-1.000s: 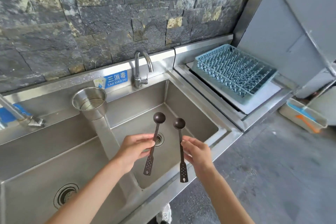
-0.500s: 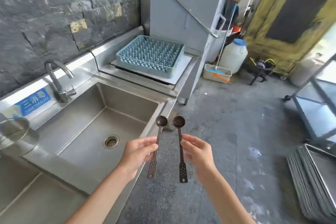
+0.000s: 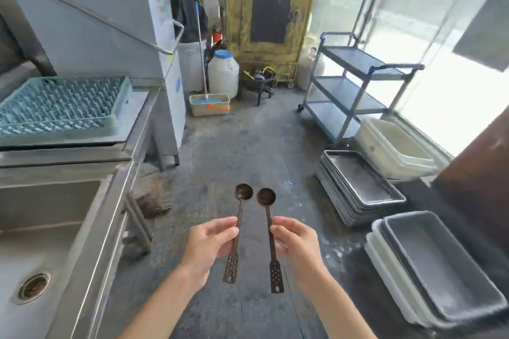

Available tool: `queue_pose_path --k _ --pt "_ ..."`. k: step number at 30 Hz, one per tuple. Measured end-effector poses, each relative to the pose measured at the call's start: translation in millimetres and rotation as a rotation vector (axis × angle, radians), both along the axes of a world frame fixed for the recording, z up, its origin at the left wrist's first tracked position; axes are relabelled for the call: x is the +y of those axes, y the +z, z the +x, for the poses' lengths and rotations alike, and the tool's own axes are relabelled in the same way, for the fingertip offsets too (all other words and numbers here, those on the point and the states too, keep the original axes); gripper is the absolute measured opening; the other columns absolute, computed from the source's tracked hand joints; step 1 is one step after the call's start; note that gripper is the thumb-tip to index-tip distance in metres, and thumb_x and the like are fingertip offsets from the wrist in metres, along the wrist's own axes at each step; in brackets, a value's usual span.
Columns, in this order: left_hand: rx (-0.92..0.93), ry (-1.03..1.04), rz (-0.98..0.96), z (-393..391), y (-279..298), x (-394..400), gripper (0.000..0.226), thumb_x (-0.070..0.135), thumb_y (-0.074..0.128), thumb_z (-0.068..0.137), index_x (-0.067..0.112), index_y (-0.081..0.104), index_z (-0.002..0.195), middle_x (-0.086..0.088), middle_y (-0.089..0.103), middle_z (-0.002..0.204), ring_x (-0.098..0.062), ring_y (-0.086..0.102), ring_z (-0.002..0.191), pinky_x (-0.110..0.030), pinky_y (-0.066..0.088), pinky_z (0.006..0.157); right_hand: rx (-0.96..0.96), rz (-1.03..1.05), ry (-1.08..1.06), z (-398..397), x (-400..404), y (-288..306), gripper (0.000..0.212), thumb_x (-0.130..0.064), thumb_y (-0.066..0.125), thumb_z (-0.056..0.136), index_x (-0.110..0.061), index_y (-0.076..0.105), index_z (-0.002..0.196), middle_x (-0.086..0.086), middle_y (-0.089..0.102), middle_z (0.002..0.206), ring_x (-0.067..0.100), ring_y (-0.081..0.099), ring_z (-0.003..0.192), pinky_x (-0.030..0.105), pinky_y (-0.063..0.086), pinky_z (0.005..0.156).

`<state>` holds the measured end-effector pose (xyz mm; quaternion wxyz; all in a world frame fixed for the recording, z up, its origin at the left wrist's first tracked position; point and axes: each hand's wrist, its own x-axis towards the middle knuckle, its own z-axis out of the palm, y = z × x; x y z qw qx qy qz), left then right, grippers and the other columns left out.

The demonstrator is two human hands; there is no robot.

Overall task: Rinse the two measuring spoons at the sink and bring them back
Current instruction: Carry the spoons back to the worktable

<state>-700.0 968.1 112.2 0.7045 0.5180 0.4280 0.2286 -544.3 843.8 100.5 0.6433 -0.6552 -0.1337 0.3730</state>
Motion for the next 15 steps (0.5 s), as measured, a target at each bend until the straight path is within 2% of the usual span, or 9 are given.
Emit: queue_pose_path --k 4,5,9,15 --pt "-0.013 -0.162 -0.017 69.7 -6.7 -58.0 0.019 0.004 0.074 0.086 0.015 0.08 0.1 -0.004 0.082 0.096 -0.018 0.075 0.086 -0.029 0.056 0.075 -0.044 -0.031 -0.149 48.9 -82.6 -2.8 0.015 -0.003 0.07 0.09 -0.011 0.08 0.098 0.011 0.082 0.095 0.026 0.079 0.09 0.039 0.063 0.079" --pt "-0.021 -0.207 -0.025 86.6 -7.9 -72.4 0.019 0.003 0.074 0.086 0.014 0.08 0.1 -0.004 0.082 0.095 -0.017 0.075 0.083 -0.026 0.057 0.071 -0.047 -0.037 -0.19 59.7 -103.6 -3.4 0.015 -0.004 0.07 0.09 -0.012 0.08 0.098 0.01 0.082 0.093 0.024 0.079 0.089 0.037 0.064 0.078" --pt "-0.054 -0.402 -0.059 152.5 -9.8 -128.9 0.019 -0.001 0.072 0.086 0.011 0.08 0.098 -0.008 0.082 0.093 -0.017 0.077 0.077 -0.021 0.059 0.061 -0.007 -0.033 -0.371 95.5 -185.3 -4.5 0.015 -0.006 0.072 0.09 -0.018 0.081 0.091 -0.003 0.082 0.08 0.004 0.076 0.07 0.015 0.056 0.057" --pt "-0.038 -0.674 -0.084 237.2 -14.7 -210.7 0.019 -0.003 0.074 0.084 0.014 0.082 0.089 -0.008 0.081 0.088 -0.013 0.075 0.072 -0.022 0.061 0.063 0.053 -0.034 -0.645 133.2 -290.1 -11.2 0.014 -0.007 0.072 0.092 -0.019 0.08 0.092 -0.007 0.081 0.08 -0.001 0.075 0.072 0.011 0.054 0.054"
